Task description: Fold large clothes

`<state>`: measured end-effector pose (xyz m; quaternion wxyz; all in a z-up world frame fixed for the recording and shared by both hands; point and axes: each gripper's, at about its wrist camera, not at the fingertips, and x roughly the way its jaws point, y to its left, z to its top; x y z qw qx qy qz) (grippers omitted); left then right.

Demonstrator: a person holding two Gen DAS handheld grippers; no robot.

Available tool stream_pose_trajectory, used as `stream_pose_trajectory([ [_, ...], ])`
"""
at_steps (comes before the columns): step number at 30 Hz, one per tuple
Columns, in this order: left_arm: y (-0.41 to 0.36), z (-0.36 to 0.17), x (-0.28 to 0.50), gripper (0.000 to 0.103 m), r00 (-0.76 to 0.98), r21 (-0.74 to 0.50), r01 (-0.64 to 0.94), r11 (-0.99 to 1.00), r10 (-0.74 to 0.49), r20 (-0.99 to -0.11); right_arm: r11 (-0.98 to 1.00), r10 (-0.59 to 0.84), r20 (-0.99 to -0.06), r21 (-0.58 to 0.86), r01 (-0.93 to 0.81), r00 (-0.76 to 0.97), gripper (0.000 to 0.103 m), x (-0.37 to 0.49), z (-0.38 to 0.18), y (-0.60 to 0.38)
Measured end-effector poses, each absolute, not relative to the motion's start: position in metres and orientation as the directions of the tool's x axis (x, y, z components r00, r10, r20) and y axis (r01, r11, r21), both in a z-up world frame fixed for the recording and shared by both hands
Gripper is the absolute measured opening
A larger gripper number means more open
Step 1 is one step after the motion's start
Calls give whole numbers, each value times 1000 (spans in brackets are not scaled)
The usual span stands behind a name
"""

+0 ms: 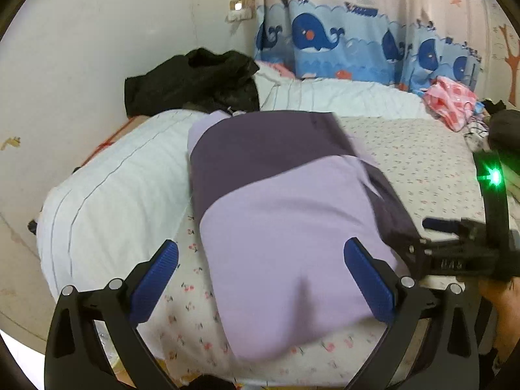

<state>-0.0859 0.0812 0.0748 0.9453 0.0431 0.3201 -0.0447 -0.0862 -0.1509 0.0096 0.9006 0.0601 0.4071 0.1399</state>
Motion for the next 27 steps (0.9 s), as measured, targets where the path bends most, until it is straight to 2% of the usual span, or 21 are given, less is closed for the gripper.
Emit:
stream_pose_trajectory([
  [5,78,83,-120,98,806,58,120,991,-63,-589,954,297,-678,178,-242,673,97,-121,30,-143],
  [11,68,93,-153,98,818,76,125,989,-60,-572,969,224,-704,87,-231,674,97,-142,46,-120],
  [14,64,94,-163,98,814,91,118,989,-43,-579,983,148,-738,35,-182,658,97,-155,52,-117],
  [21,77,90,-169,98,769,51,68,996,-20,-639,982,144,-709,17,-188,691,97,-179,72,-112],
  [24,80,86,-168,98,739,44,82,996,-32,-673,986,121,-743,12,-167,658,97,-179,73,-111],
  [27,85,82,-172,98,717,32,68,997,-27,-697,990,36,-826,-47,-132,562,97,-169,69,-107],
])
